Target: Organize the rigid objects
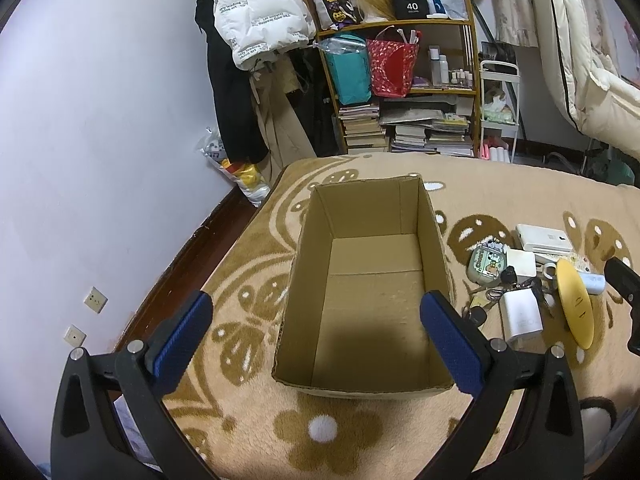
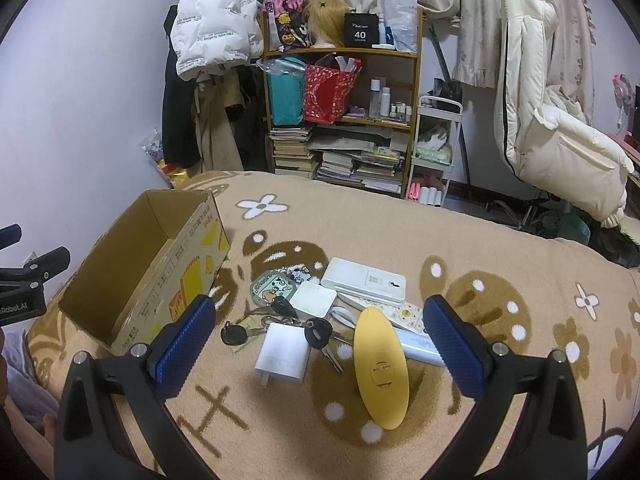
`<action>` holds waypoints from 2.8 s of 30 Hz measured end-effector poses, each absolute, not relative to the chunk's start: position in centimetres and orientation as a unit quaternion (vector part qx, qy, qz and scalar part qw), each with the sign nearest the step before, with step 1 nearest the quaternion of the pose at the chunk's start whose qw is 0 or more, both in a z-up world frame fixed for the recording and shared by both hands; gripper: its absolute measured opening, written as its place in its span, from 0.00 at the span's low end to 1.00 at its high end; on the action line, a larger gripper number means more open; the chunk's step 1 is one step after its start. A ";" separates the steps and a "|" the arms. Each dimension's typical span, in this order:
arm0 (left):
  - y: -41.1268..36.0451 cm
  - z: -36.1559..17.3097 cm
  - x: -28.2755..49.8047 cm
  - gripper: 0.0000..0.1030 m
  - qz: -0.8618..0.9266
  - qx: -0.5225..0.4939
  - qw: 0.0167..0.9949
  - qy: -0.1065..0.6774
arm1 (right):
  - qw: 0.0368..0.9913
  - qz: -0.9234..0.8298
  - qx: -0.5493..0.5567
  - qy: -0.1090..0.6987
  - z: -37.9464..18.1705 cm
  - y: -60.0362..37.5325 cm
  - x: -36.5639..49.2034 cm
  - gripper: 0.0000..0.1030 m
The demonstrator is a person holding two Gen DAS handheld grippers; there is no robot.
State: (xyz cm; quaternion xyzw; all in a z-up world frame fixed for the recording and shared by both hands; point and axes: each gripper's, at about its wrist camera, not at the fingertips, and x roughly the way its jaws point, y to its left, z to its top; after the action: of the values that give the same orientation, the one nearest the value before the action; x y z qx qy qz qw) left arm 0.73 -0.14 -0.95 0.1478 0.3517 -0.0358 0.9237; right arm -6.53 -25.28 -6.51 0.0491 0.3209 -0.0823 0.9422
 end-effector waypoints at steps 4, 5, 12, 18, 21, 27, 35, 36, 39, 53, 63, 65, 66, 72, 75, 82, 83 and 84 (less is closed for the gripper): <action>-0.2 -1.0 0.8 0.99 -0.036 0.149 0.923 0.352 | 0.941 -0.082 0.048 0.324 -6.8 -25.3 -6.5 1.00; -0.2 -1.0 0.8 0.99 -0.036 0.150 0.923 0.352 | 0.941 -0.083 0.048 0.325 -6.9 -25.2 -6.5 1.00; -0.2 -1.1 0.8 0.99 -0.036 0.149 0.923 0.352 | 0.941 -0.083 0.047 0.326 -6.7 -25.2 -6.4 1.00; -0.2 -1.2 0.7 0.99 -0.034 0.151 0.923 0.352 | 0.941 -0.083 0.046 0.326 -6.7 -25.1 -6.4 1.00; -0.2 -1.2 0.7 0.99 -0.034 0.152 0.923 0.353 | 0.941 -0.083 0.046 0.325 -6.7 -25.1 -6.4 1.00; 0.1 -1.4 0.8 0.99 -0.034 0.154 0.921 0.357 | 0.939 -0.084 0.046 0.329 -6.8 -25.2 -6.4 1.00; 0.2 -1.3 0.8 0.99 -0.032 0.154 0.920 0.358 | 0.939 -0.084 0.045 0.330 -6.7 -25.1 -6.4 1.00; 0.1 -1.3 0.8 0.99 -0.032 0.155 0.920 0.358 | 0.939 -0.084 0.046 0.330 -6.7 -25.1 -6.4 1.00; 0.1 -1.3 0.9 0.99 -0.033 0.155 0.920 0.359 | 0.939 -0.085 0.045 0.331 -6.8 -25.2 -6.5 1.00; 0.3 -1.9 2.9 0.99 -0.026 0.146 0.912 0.383 | 0.927 -0.068 0.071 0.361 -7.4 -26.2 -5.2 1.00; 1.5 -3.5 7.6 0.99 -0.020 0.132 0.895 0.426 | 0.922 -0.038 0.055 0.382 -9.0 -24.8 -2.1 1.00; 1.7 -3.9 8.4 0.99 -0.015 0.133 0.892 0.431 | 0.920 -0.032 0.056 0.387 -9.3 -24.7 -1.4 1.00; 1.9 -4.1 8.8 0.99 -0.013 0.132 0.891 0.434 | 0.919 -0.030 0.054 0.389 -9.6 -24.6 -0.9 1.00; 3.0 -5.8 10.8 0.99 -0.004 0.127 0.878 0.462 | 0.906 -0.023 0.062 0.418 -11.9 -24.6 1.3 1.00; 3.2 -6.8 11.8 0.99 0.006 0.133 0.868 0.478 | 0.895 -0.020 0.074 0.439 -13.4 -25.0 2.2 0.99; 3.8 -8.3 13.0 0.99 0.025 0.143 0.851 0.504 | 0.876 -0.007 0.072 0.477 -16.5 -24.9 3.2 0.90; 3.9 -8.7 13.2 0.99 0.030 0.146 0.848 0.508 | 0.873 -0.007 0.074 0.482 -16.8 -24.9 3.3 0.90; 4.0 -8.9 13.3 0.99 0.032 0.148 0.847 0.510 | 0.871 -0.007 0.075 0.486 -17.0 -25.0 3.3 0.89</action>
State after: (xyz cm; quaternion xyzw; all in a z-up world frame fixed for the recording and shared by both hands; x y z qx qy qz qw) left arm 13.31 3.97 -8.88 0.1477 0.5100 0.0318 0.8468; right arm 3.29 -24.98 -17.02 0.0755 0.4862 -0.0068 0.8705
